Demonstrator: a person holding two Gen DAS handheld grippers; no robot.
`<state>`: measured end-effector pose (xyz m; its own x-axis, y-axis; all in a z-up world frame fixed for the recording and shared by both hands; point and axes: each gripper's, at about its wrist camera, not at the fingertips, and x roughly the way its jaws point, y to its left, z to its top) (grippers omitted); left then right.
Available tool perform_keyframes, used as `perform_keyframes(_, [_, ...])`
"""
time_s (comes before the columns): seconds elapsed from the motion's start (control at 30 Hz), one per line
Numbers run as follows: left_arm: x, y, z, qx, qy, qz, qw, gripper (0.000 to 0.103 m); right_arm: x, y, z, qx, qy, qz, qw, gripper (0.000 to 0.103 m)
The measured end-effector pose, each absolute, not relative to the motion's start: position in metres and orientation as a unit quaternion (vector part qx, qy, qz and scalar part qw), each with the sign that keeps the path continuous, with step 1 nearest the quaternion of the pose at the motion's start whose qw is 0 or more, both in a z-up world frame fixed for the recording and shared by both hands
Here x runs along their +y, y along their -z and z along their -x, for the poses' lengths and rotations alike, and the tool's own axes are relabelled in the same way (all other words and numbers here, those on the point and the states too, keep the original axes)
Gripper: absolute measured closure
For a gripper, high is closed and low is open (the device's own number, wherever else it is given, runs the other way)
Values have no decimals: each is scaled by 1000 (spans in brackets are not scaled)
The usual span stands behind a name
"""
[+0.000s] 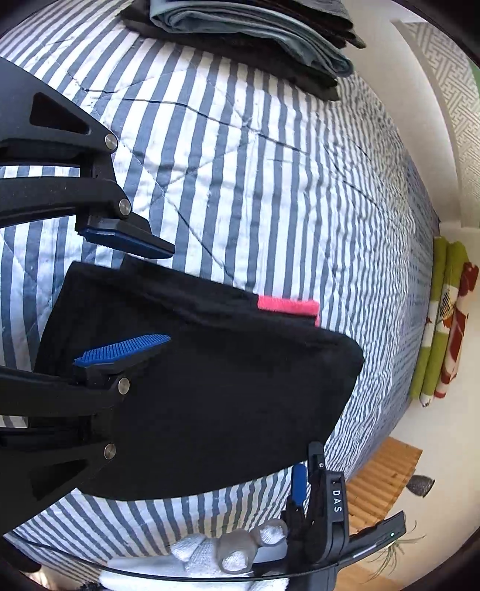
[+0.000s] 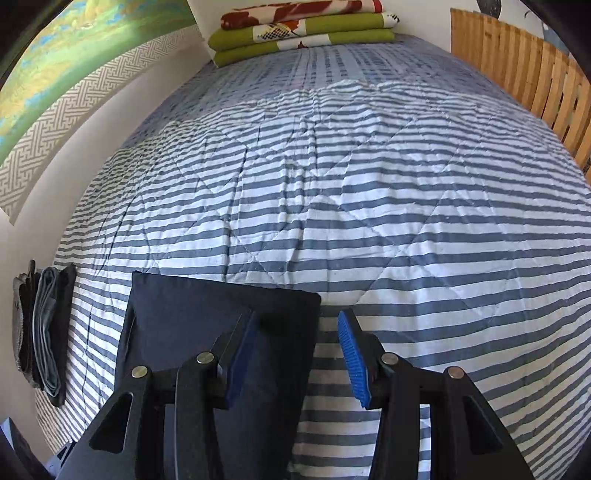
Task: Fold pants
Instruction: 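Fold the black pants over with the left tool while the right tool grips the other end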
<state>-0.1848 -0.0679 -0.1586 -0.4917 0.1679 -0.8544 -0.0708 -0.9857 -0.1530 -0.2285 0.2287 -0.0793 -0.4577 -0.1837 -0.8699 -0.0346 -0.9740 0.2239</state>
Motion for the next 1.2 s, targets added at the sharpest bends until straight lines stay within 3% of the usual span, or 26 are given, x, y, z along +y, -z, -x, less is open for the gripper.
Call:
perform_keyframes(0.07, [-73,168,187,-77,-850,513,96,71,218,88,232,-95,848,-518,49,61])
perform_keyframes(0.1, [-73,171,187,-82,-847,516,101,87,211,89,233,-83,852,-514,47,61])
perform_keyframes(0.2, [-69,167,178,-54,-860,499,96,96,195,91,236,-52,861,-504,51,61])
perform_keyframes(0.3, [-75,172,174,-59,-857,504,91,95,182,96,240,-28,862,-503,56,59])
perform_keyframes(0.43, [-85,169,173,-73,-853,510,83,81,153,104,230,79,869,-487,43,59])
perform_keyframes(0.67, [-70,120,168,-73,-883,446,129,81,197,52,162,-24,883,-456,112,63])
perform_keyframes(0.83, [-38,141,182,-50,-865,476,150,81,199,62,113,-17,863,-484,142,79])
perform_keyframes(1.07, [-38,179,193,-23,-854,505,121,87,161,132,104,48,833,-529,154,85])
perform_keyframes(1.2, [-46,181,192,-36,-856,503,117,87,167,107,102,43,832,-519,189,87])
